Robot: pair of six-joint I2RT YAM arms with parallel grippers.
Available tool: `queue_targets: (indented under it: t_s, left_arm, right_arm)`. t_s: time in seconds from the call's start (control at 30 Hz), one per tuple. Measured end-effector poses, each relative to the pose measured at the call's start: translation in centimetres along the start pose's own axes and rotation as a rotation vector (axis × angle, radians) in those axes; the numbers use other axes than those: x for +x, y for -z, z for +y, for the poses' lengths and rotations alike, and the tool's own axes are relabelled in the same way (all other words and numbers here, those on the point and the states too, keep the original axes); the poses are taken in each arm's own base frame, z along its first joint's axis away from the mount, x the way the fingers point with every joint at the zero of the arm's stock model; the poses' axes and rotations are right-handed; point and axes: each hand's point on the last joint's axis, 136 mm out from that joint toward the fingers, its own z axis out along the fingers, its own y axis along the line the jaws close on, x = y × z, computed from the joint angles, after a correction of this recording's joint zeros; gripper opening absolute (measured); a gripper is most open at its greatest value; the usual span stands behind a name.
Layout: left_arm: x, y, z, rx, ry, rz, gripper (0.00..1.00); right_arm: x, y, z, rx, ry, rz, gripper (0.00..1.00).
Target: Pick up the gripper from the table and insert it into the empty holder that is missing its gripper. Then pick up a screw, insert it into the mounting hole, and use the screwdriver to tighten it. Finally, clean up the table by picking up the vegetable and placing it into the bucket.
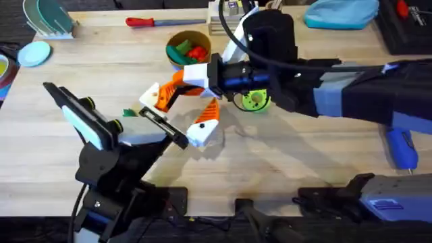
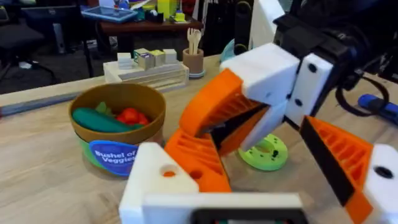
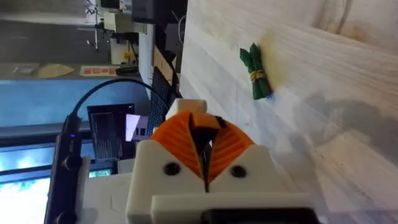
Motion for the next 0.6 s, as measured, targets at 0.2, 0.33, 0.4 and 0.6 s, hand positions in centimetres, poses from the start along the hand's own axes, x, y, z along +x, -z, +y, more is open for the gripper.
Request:
queue_targets:
  t_s: [0.2,0.33,0.4,0.6]
  left_arm:
    - [-0.2,0.0,-0.4,0.021,-0.005,-0.009,0.993]
    - [-0.5,0.0,-0.5,0.03,-0.007,-0.018,0.993]
    - [-0.5,0.0,-0.6,0.032,-0.007,-0.018,0.992]
    - [-0.5,0.0,-0.4,0.024,-0.003,-0.019,0.992]
  right_arm:
    - [-0.6,0.0,0.4,-0.013,0.007,-0.029,0.007]
    - [-1.3,0.1,0.8,-0.023,0.018,-0.062,0.007]
    - [-1.4,0.1,0.7,-0.019,0.013,-0.069,0.007]
    - [-1.1,-0.5,0.8,-0.004,0.014,-0.094,0.007]
